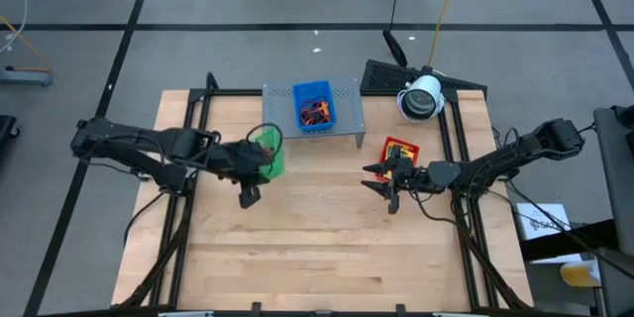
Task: Pick & Place Office Desk Supplies
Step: Put the green bin on the shelf
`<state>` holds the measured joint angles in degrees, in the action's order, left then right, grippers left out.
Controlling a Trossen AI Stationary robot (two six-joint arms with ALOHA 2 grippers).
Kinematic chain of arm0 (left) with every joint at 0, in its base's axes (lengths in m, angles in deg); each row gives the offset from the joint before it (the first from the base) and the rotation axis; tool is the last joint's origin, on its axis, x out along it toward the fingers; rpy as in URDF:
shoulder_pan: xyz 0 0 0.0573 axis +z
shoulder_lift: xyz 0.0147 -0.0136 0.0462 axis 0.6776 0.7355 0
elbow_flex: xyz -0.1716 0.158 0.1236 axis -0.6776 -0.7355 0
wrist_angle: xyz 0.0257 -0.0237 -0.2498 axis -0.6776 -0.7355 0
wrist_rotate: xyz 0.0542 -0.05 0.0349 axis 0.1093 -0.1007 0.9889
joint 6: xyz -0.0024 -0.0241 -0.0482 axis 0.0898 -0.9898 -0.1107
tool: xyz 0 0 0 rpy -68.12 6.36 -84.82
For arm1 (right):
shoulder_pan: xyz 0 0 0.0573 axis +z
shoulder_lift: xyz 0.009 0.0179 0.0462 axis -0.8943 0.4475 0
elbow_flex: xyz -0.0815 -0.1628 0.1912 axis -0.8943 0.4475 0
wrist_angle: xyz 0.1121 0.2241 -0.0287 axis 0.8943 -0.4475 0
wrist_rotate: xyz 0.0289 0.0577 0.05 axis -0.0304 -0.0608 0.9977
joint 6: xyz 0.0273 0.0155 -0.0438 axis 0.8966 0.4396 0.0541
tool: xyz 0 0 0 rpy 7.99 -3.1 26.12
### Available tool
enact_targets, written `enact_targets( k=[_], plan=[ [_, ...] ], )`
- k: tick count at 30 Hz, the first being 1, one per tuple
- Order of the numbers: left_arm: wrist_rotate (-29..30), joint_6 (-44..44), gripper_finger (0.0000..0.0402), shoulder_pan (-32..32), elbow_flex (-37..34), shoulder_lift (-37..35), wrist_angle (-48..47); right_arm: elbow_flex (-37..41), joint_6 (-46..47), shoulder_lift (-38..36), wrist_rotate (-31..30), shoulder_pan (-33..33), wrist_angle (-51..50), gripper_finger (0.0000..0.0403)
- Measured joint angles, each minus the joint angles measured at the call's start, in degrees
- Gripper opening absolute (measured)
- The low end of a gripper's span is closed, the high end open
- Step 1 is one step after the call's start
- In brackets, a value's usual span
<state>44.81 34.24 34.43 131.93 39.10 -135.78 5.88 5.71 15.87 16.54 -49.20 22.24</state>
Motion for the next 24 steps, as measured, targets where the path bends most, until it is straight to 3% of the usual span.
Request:
enact_targets(
  k=[7, 15, 24],
  plan=[
    [0.6, 5.2, 0.0005, 5.3, 11.6, 2.4, -10.3, 0.0, 0.0, 0.0, 0.0, 0.0, 0.0, 0.0185],
    [0.5, 13.2, 0.0005, 12.8, 25.0, 11.8, -28.3, 0.0, 0.0, 0.0, -0.1, 0.0, 0.0, 0.0185],
    [-1.0, 25.5, 0.0004, 17.3, 29.4, 20.7, -35.6, 0.0, 0.0, 0.0, -0.1, 0.0, -0.1, 0.0185]
  ],
)
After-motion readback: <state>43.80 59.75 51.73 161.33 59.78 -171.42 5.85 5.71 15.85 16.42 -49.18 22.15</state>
